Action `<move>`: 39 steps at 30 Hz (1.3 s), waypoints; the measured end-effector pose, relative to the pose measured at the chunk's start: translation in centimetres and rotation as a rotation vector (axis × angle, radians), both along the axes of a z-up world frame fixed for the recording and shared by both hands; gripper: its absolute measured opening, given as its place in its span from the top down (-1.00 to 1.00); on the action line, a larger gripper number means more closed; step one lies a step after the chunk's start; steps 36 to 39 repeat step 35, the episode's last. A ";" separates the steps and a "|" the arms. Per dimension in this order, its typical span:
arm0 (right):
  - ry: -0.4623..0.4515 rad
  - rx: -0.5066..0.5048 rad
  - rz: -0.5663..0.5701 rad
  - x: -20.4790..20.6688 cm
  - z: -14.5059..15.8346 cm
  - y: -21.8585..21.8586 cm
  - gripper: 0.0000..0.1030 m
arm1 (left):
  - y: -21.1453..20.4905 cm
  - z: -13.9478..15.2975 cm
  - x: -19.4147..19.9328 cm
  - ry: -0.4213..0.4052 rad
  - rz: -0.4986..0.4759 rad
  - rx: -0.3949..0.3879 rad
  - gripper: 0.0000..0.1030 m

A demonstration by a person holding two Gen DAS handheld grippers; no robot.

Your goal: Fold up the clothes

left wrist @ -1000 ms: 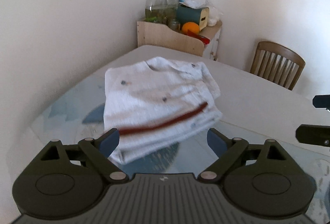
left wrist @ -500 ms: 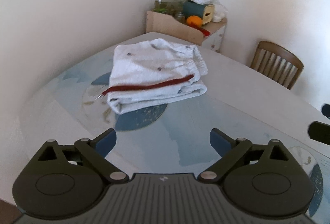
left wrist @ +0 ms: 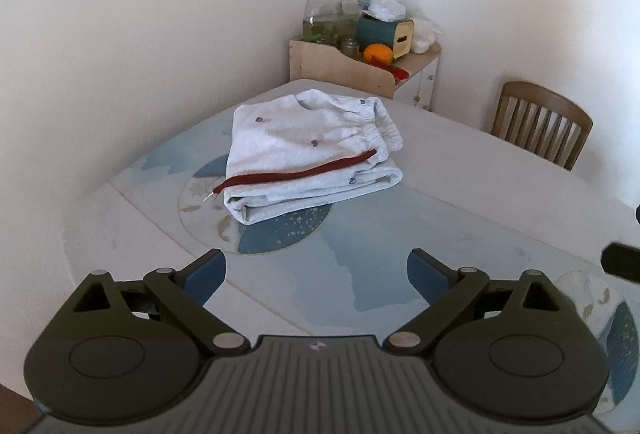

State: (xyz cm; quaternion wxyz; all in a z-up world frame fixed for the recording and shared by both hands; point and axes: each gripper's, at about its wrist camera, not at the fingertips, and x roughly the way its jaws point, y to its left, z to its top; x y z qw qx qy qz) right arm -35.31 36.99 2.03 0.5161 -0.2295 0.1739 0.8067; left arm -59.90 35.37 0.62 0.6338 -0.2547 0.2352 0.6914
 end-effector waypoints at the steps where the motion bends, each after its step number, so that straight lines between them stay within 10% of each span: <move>1: 0.001 -0.007 -0.008 0.0 -0.1 0.2 -1.00 | 0.0 0.0 0.0 -0.001 -0.003 -0.002 -0.90; 39: 0.012 -0.043 -0.017 -1.2 -0.2 1.7 -1.00 | -0.2 -1.0 -1.8 -0.025 -0.013 -0.059 -0.90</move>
